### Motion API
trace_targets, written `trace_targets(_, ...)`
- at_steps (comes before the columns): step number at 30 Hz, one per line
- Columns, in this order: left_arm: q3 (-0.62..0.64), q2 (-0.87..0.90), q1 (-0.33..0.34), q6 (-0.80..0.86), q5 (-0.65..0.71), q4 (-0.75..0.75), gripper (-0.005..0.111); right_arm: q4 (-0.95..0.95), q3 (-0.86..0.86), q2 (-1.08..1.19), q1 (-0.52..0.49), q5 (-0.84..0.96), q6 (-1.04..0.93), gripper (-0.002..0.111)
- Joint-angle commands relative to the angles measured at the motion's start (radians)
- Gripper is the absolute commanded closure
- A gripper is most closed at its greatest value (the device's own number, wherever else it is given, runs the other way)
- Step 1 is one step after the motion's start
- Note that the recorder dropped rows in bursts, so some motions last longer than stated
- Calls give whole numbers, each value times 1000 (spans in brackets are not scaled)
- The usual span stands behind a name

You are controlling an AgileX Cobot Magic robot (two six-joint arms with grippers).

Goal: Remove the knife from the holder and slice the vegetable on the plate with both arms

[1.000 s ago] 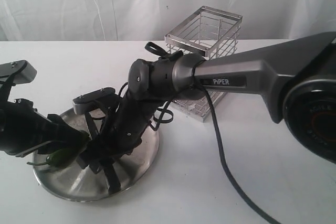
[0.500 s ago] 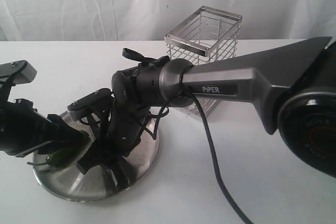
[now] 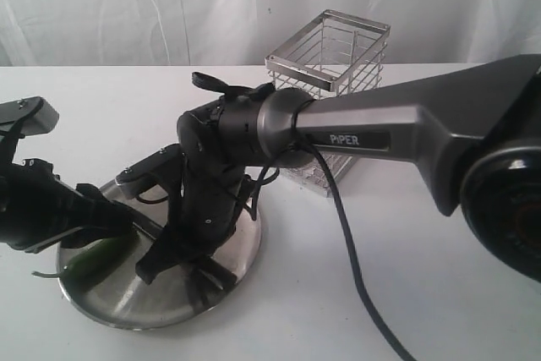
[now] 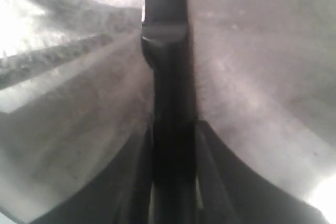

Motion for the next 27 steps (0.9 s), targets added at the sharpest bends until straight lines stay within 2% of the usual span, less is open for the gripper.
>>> trace_targets(1, 8, -8, 5, -2, 11, -4, 52, -191, 10, -63, 0, 74, 141, 89)
trace_targets(5, 8, -8, 5, -2, 7, -4, 52, -299, 10, -111, 0, 145, 208, 89)
trace_targets(10, 8, -8, 5, -2, 4, -4, 54, -276, 42, -167, 0, 200, 270, 89)
trace_targets(21, 8, -8, 5, -2, 4, -4, 54, -227, 385, -356, 0, -46, 307, 89)
trace_targets(27, 8, -8, 5, 0, 8, -4, 54, -185, 467, -354, 0, -106, 307, 89)
